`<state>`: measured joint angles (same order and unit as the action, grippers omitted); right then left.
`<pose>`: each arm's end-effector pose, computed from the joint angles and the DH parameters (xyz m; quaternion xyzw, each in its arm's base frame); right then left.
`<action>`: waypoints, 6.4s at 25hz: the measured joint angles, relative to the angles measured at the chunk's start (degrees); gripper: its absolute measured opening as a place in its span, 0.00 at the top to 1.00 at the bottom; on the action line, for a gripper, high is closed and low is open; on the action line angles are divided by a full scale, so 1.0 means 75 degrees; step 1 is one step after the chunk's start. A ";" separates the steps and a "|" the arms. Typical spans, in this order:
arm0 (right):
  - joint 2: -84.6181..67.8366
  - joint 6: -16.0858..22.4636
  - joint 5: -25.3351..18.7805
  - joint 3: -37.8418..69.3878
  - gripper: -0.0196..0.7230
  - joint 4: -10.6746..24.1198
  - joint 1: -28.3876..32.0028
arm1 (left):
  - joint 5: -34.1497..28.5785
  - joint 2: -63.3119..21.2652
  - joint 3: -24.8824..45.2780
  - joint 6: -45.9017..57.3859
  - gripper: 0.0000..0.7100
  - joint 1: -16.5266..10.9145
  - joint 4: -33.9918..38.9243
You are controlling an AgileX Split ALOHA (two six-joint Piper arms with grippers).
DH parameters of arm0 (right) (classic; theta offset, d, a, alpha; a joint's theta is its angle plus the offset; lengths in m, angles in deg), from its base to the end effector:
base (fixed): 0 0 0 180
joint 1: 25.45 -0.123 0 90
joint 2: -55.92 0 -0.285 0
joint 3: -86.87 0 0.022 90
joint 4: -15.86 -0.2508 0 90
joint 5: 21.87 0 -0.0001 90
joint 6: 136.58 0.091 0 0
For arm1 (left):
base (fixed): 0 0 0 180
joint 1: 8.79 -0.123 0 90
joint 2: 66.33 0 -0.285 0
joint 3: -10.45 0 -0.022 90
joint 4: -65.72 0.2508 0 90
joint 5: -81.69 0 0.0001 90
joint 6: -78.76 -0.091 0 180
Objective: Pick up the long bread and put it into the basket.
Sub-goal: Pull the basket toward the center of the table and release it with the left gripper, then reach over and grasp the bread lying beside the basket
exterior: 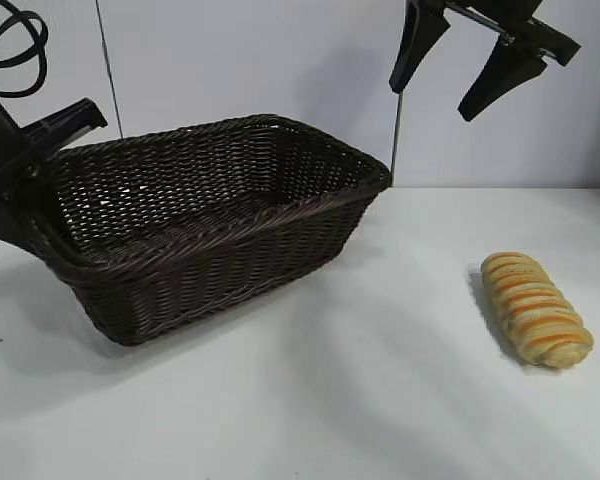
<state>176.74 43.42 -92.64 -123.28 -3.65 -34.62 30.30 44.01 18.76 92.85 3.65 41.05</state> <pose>0.4160 0.0962 0.3055 -0.0486 0.9719 0.1791 0.1451 0.3339 -0.1041 0.2053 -0.1323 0.9714 -0.1926 0.0417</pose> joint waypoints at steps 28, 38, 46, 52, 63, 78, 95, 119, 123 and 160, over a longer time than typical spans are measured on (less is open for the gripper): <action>0.0000 0.0000 0.0000 0.0000 0.25 0.0000 0.0000 | -0.1758 0.2508 -0.3003 -0.2697 0.86 0.0000 -0.0028; 0.0000 0.0000 0.0000 0.0000 0.25 0.0000 0.0000 | -0.1628 0.2901 -0.3018 -0.2751 0.86 -0.0007 -0.0059; 0.0000 0.0000 0.0000 0.0000 0.25 0.0000 0.0000 | -0.1611 0.2912 -0.3042 -0.2751 0.76 -0.0007 -0.0084; 0.0000 0.0000 0.0000 0.0000 0.25 0.0000 0.0000 | -0.1603 0.2918 -0.3042 -0.2898 0.43 -0.0007 -0.0114; 0.0000 0.0000 0.0000 0.0000 0.25 0.0000 0.0000 | -0.1802 0.2911 -0.3057 -0.2923 0.32 -0.0015 -0.0107; 0.0000 0.0000 0.0000 0.0000 0.25 0.0000 0.0000 | -0.1991 0.1301 -0.3057 -0.2923 0.32 -0.0015 0.0147; 0.0000 0.0000 0.0000 0.0000 0.25 -0.0007 0.0000 | -0.1797 0.0607 -0.2816 -0.2719 0.32 -0.0015 -0.0896; 0.0000 0.0000 0.0000 0.0000 0.25 0.0197 0.0000 | -0.1586 0.0607 -0.2816 -0.2719 0.32 -0.0007 -0.1103; 0.0000 0.0199 0.0000 0.0000 0.25 0.1103 0.0000 | -0.1586 0.0607 -0.2816 -0.2719 0.32 -0.0007 -0.1103; 0.0081 0.1030 0.0064 0.2289 0.25 0.2601 0.0363 | -0.1580 0.0607 -0.2816 -0.2719 0.32 -0.0007 -0.1096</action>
<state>177.35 51.14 -92.16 -106.11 15.86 -31.90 18.45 48.56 -2.36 72.46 3.59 32.83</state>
